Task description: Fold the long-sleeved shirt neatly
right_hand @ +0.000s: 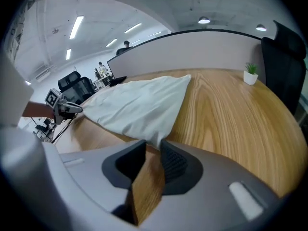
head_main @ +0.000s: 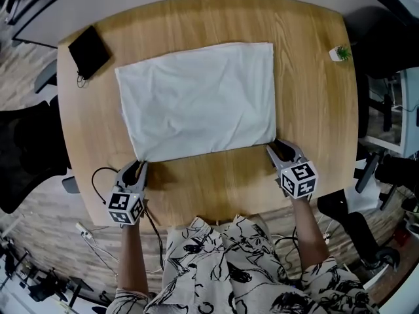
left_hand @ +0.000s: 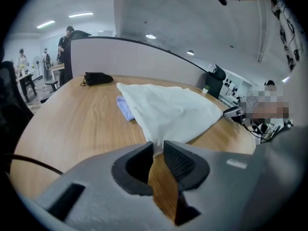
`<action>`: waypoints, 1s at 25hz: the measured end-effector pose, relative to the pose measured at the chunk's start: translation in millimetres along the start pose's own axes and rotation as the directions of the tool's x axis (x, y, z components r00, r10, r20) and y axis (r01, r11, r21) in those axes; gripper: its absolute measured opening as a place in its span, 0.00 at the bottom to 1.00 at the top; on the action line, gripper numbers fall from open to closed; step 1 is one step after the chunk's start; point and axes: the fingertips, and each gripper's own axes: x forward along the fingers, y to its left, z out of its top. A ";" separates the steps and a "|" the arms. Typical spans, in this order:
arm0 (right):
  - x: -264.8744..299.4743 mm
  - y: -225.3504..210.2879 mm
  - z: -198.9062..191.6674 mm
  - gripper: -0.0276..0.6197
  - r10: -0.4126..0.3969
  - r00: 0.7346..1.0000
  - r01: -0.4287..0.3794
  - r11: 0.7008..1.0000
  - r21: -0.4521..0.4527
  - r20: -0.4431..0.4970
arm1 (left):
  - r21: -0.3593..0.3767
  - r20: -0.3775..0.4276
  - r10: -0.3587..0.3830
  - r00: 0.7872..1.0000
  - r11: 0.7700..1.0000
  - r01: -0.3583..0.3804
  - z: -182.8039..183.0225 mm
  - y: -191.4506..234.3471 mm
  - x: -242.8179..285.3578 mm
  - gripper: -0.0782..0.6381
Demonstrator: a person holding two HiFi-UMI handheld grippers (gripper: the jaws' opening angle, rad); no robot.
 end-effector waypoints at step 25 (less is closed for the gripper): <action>-104.2 7.3 78.5 0.21 -0.210 0.905 0.227 0.974 -0.002 0.370 | 0.013 0.304 0.199 0.932 0.977 -0.213 44.5 38.4 -92.7 0.26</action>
